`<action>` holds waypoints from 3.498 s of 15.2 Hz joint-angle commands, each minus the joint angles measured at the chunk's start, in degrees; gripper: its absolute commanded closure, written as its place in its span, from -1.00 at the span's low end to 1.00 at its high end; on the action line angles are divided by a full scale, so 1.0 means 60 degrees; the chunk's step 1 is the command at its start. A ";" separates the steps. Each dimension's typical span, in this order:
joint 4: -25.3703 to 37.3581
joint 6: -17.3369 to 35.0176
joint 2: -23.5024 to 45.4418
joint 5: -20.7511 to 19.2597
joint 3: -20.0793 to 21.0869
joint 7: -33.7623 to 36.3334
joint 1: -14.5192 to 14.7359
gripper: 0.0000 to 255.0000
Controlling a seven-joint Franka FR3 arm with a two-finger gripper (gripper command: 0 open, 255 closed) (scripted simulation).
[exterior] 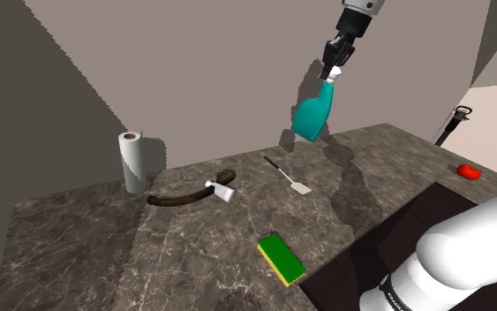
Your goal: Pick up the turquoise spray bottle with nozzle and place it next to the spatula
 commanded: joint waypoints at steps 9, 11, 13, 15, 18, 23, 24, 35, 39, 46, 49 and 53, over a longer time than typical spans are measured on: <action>-0.1731 0.1308 -0.0429 0.0035 0.0029 -0.0055 0.0018 1.00; -0.2037 0.1565 -0.0478 0.0042 0.0032 -0.0070 0.0020 1.00; -0.2334 0.1820 -0.0519 0.0049 0.0036 -0.0085 0.0023 1.00; -0.2622 0.2075 -0.0552 0.0056 0.0040 -0.0099 0.0025 1.00; -0.3039 0.2458 -0.0586 0.0066 0.0047 -0.0120 0.0029 1.00; -0.3694 0.3098 -0.0600 0.0086 0.0059 -0.0155 0.0036 1.00; -0.3819 0.3226 -0.0597 0.0090 0.0062 -0.0162 0.0037 1.00; -0.5074 0.4657 -0.0419 0.0138 0.0093 -0.0240 0.0055 1.00; -0.5474 0.5189 -0.0287 0.0158 0.0105 -0.0268 0.0062 1.00; -0.6167 0.6244 0.0076 0.0199 0.0128 -0.0327 0.0077 1.00; -0.6167 0.6244 0.0076 0.0199 0.0128 -0.0327 0.0077 1.00; -0.6167 0.6244 0.0076 0.0199 0.0128 -0.0327 0.0077 1.00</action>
